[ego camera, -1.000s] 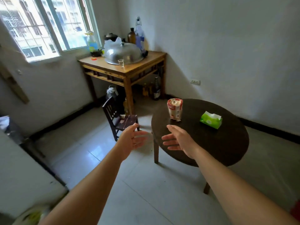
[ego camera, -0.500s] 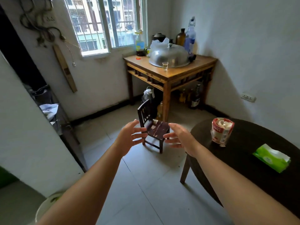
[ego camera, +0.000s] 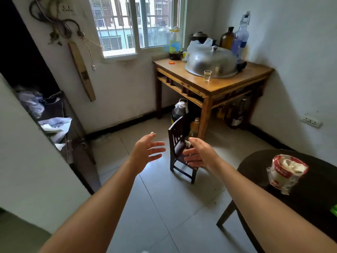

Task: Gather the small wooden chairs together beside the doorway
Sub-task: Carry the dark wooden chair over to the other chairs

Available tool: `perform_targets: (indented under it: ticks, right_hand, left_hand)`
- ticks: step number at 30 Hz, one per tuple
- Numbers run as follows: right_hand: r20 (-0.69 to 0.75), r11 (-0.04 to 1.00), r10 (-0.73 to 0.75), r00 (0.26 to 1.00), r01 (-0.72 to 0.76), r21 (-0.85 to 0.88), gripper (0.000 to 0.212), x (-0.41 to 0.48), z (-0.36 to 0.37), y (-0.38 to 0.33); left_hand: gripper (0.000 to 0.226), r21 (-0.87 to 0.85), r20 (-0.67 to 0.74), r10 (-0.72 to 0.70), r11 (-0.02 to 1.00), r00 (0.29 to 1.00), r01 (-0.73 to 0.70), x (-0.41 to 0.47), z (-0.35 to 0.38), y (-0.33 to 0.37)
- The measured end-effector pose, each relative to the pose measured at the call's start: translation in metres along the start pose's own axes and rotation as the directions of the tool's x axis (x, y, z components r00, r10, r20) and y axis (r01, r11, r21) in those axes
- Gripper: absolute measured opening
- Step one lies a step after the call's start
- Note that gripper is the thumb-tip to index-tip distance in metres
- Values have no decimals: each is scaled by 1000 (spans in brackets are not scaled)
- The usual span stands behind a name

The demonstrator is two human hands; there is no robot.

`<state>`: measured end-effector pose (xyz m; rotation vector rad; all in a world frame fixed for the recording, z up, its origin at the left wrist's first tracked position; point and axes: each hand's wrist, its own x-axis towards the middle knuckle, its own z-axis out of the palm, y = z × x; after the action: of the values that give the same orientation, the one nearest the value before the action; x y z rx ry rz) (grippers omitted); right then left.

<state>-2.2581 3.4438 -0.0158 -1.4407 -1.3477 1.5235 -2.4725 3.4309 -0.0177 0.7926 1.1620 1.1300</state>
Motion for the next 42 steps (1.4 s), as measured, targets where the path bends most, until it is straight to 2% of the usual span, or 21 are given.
perform_targets:
  ticks: [11,20,30,33,39,42]
  right_hand:
    - [-87,998,17,996,-12,65,31,163,44,-40]
    - [-168,993,48,985,-29,111,32,277,38,-58]
    - [-278,966,125,952,-53,252,31,422,-24,-69]
    - [-301,960,157,941,-74,268,31,456,-44,-78]
    - [-362,947,213,907,-101,306,25,510,-77,-95]
    - [-402,943,235,885,-107,315,32,531,-86,-96]
  left_hand:
    - [36,52,92,-67,997,993,63,170,-73,74]
    - [34,94,149,-106,991,983,92,294,-93,103]
    - [30,195,223,-158,974,962,115,476,-50,135]
    - [36,208,241,-180,969,954,130,523,-29,146]
    - [39,284,356,-235,949,905,135,606,7,166]
    - [39,327,430,-230,941,873,87,643,25,172]
